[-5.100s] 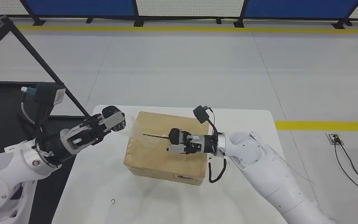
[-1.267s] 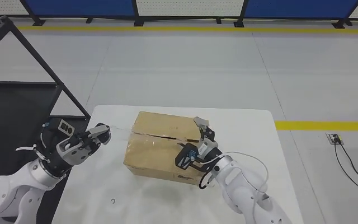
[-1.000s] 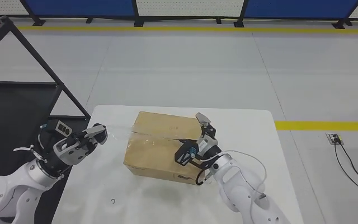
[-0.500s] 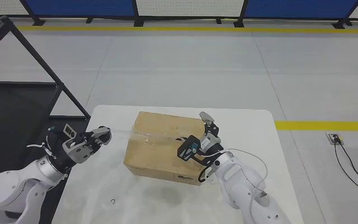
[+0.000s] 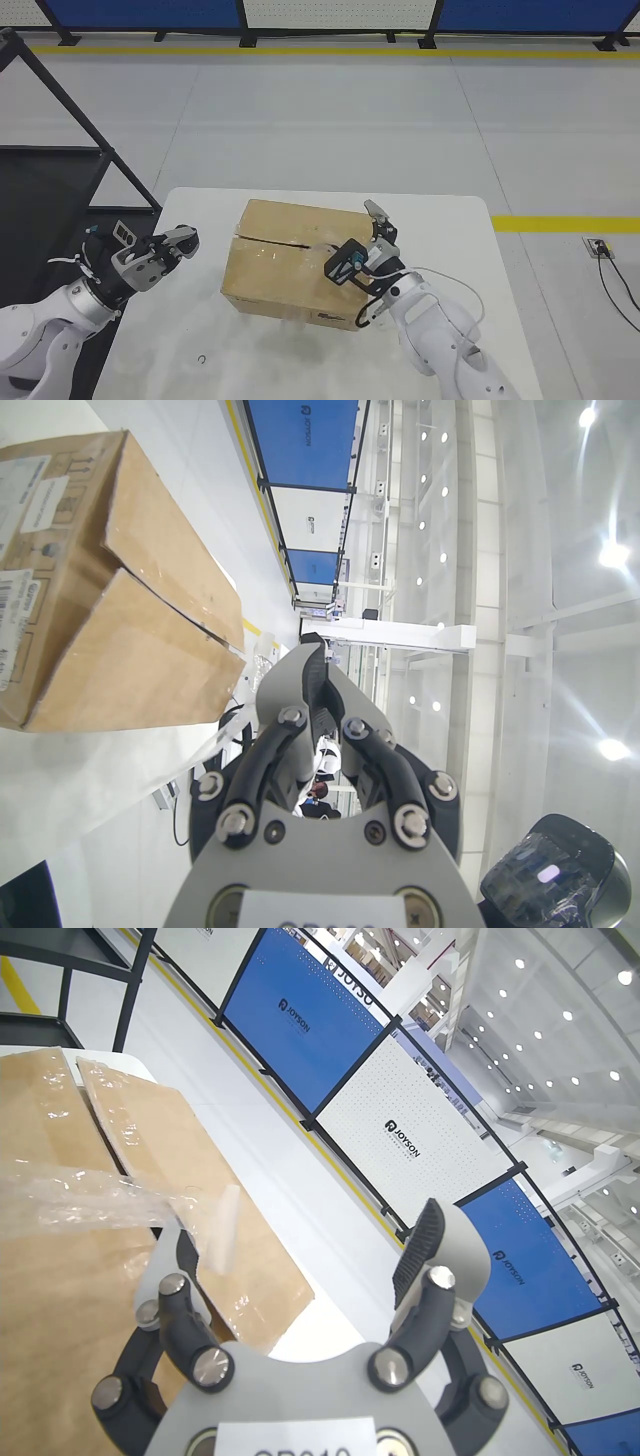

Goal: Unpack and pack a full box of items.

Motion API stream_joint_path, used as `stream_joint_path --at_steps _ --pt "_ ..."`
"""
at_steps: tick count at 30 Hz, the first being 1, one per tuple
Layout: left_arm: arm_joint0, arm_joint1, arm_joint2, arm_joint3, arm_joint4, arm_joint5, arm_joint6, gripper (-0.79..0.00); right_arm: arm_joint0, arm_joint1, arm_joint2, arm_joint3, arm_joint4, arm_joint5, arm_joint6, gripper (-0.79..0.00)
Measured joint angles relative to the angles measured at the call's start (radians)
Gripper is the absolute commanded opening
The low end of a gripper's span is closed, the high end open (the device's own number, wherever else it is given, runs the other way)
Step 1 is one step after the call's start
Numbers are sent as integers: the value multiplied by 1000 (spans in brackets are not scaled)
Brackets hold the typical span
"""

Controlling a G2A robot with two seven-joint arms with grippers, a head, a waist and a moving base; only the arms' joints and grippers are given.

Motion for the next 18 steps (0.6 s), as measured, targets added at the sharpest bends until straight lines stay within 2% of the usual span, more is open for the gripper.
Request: stream_joint_path --at_steps 5,14,18 --pt "15 -4 5 -5 -18 -14 25 -785 1 -5 -1 -24 -1 17 -3 0" --pt "23 -20 41 27 -94 -91 114 -785 31 -33 -79 -67 -13 150 -91 0" --pt "21 -29 49 34 -148 -142 147 -785 55 -48 -110 -113 -34 206 -69 0"
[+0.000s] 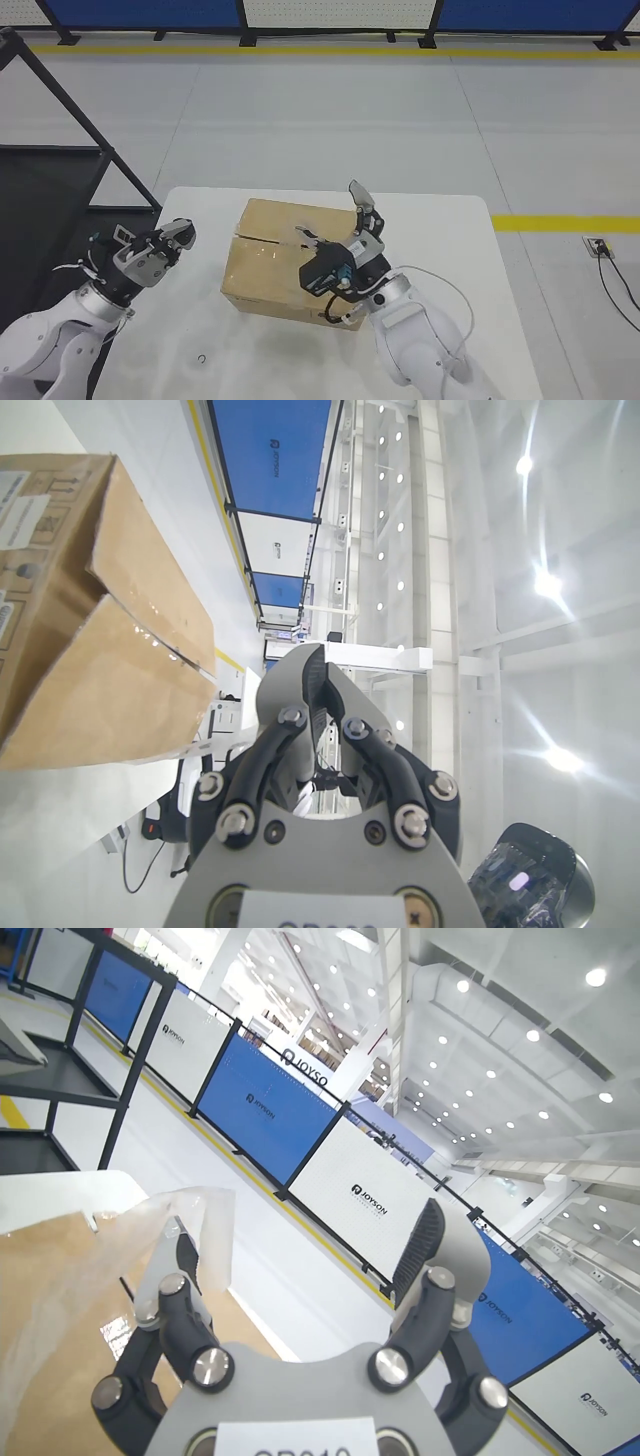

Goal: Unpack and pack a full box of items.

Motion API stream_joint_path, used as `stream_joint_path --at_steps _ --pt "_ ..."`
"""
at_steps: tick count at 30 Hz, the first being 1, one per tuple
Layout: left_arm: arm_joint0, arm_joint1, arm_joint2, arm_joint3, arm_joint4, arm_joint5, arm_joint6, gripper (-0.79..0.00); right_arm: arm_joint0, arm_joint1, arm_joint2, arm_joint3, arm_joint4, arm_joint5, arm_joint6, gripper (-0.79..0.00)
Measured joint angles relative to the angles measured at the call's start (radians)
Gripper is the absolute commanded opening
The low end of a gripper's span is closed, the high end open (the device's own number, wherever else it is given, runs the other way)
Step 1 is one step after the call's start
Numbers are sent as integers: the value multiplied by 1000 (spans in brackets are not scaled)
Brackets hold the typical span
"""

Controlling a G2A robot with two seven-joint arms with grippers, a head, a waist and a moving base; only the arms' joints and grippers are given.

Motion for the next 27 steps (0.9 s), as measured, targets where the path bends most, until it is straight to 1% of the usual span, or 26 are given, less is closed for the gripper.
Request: stream_joint_path --at_steps 2,3,4,8,18,20,22,27 --pt "2 -7 4 0 -55 -29 19 -785 15 -8 -12 -17 -6 27 15 0" --pt "4 -11 6 -2 -100 -42 30 -539 26 -13 -20 -26 -11 42 23 0" --pt "6 -13 6 -3 -130 -48 35 0 34 -17 -27 -32 -11 49 30 0" --pt "6 -14 6 -4 -140 -49 38 0 54 -22 -42 -40 -7 16 38 0" --pt "8 -14 8 -7 -131 -54 40 0 55 -26 -44 -48 -18 24 38 0" --pt "14 -14 16 -16 -73 -82 61 0 63 -35 -57 -58 -24 74 49 0" --pt "20 -18 40 -22 12 -135 86 0 74 -50 -81 -62 -34 151 74 0" --pt "22 -29 94 0 174 -303 147 0 121 -90 -128 -64 -40 315 180 0"
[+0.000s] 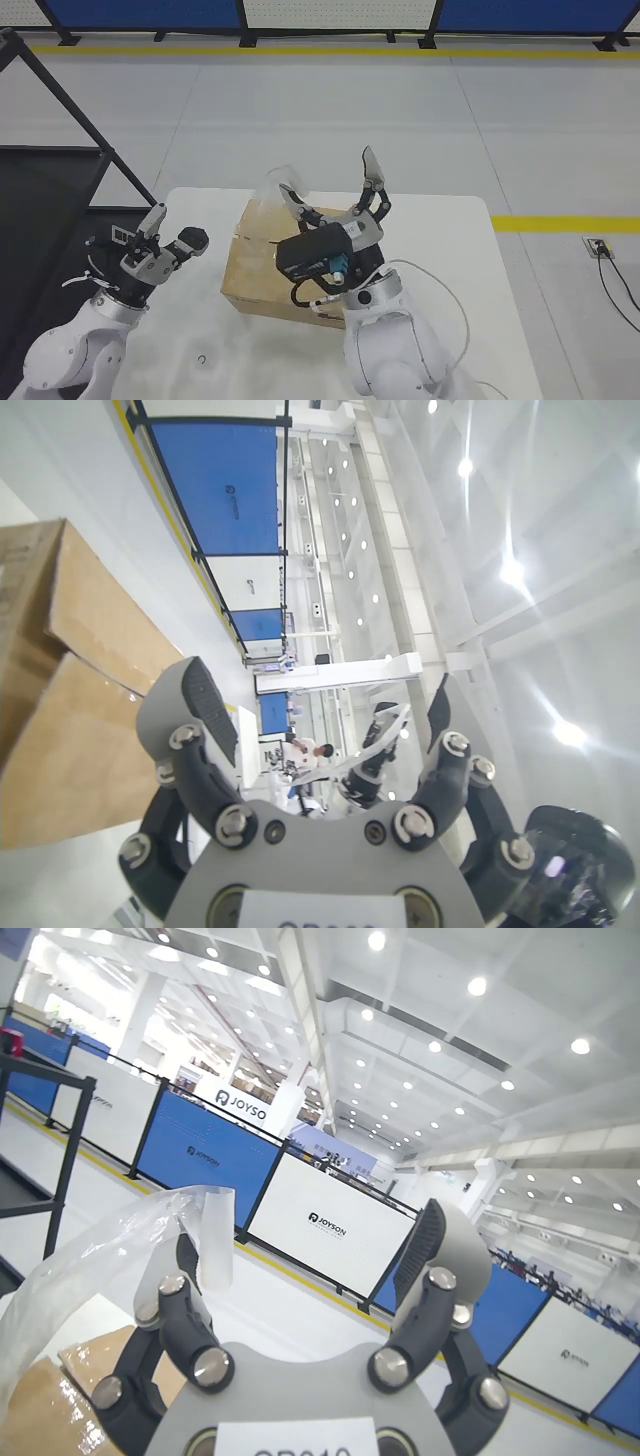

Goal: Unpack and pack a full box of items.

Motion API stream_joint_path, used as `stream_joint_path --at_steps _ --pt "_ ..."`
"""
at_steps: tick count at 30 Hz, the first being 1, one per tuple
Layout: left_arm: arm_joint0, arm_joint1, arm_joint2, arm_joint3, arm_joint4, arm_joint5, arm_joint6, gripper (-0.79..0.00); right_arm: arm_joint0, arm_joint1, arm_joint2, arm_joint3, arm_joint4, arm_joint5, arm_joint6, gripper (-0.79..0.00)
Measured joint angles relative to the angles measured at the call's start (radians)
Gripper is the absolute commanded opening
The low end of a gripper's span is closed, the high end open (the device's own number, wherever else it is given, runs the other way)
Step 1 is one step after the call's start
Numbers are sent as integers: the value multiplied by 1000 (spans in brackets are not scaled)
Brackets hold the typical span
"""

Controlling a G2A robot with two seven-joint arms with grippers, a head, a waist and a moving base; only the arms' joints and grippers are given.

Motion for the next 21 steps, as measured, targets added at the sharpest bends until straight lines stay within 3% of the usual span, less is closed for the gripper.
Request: stream_joint_path --at_steps 8,15,21 --pt "-25 -26 118 58 339 -319 140 0 72 -58 -37 23 -54 162 139 0" --pt "-50 -50 176 96 492 -560 250 -37 107 -96 -43 31 -56 192 192 0" --pt "-66 -63 199 93 519 -604 267 -83 112 -122 -41 22 7 173 185 0"
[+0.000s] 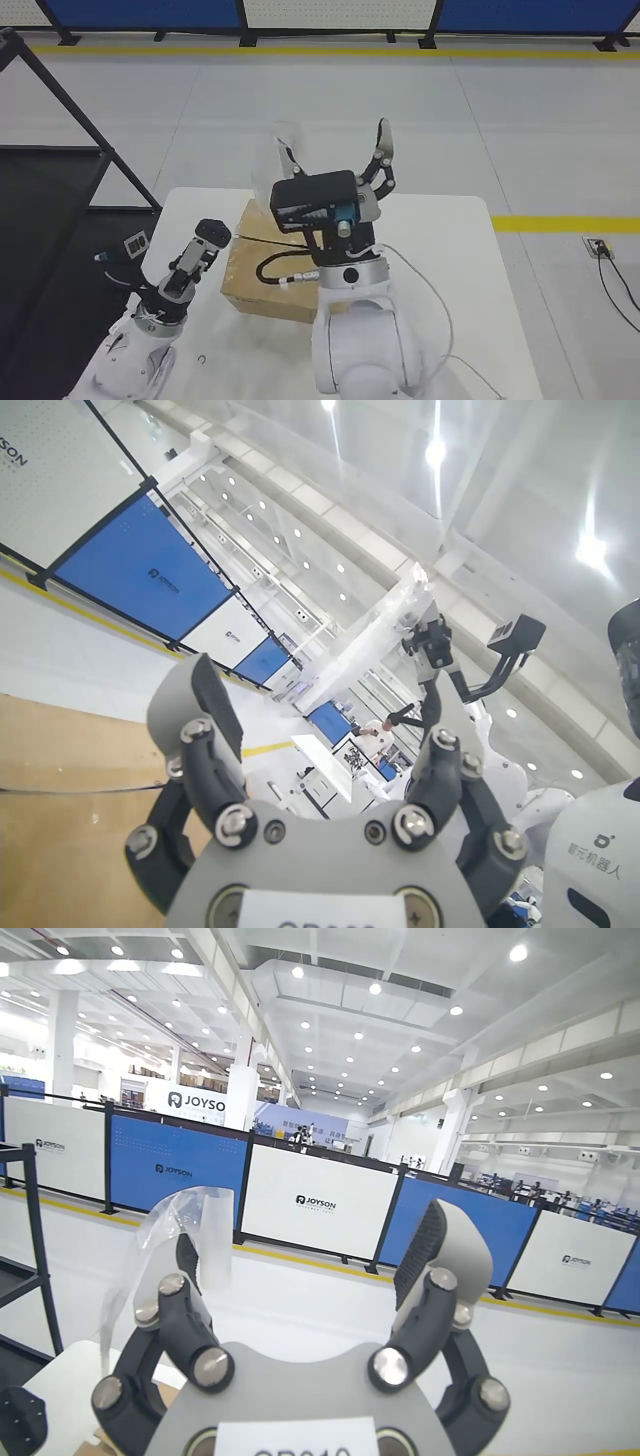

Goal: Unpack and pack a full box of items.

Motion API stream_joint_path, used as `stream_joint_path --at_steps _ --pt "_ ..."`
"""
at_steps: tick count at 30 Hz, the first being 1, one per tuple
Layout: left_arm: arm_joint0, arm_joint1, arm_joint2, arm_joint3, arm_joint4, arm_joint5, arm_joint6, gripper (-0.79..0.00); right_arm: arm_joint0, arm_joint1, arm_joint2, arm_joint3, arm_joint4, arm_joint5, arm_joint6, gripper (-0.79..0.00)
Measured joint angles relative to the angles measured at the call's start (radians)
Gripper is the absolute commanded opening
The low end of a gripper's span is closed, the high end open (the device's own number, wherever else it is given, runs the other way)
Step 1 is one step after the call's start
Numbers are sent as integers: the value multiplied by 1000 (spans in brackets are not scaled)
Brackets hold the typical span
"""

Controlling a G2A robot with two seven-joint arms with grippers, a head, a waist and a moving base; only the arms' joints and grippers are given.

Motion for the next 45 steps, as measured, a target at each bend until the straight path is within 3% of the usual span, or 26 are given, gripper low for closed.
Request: stream_joint_path --at_steps 14,18,20,24,37,45 --pt "-30 -21 50 -8 5 -22 -41 -129 -30 -45 -1 -63 65 -39 -82 0" --pt "-31 -26 60 -21 -2 -32 -56 -175 -41 -58 -8 -81 46 -47 -85 0" --pt "-33 -28 62 -24 -5 -34 -63 -403 -47 -64 -12 -88 34 -51 -83 0" --pt "-33 -31 61 -30 -13 -40 -74 -785 -60 -75 -10 -91 -8 -47 -76 0" --pt "23 -30 10 -77 -78 -40 -132 -785 -109 -107 26 -70 -113 -29 -58 0" --pt "67 -18 -55 -152 -318 111 -249 -785 -158 -101 76 -38 -225 -112 -230 0"
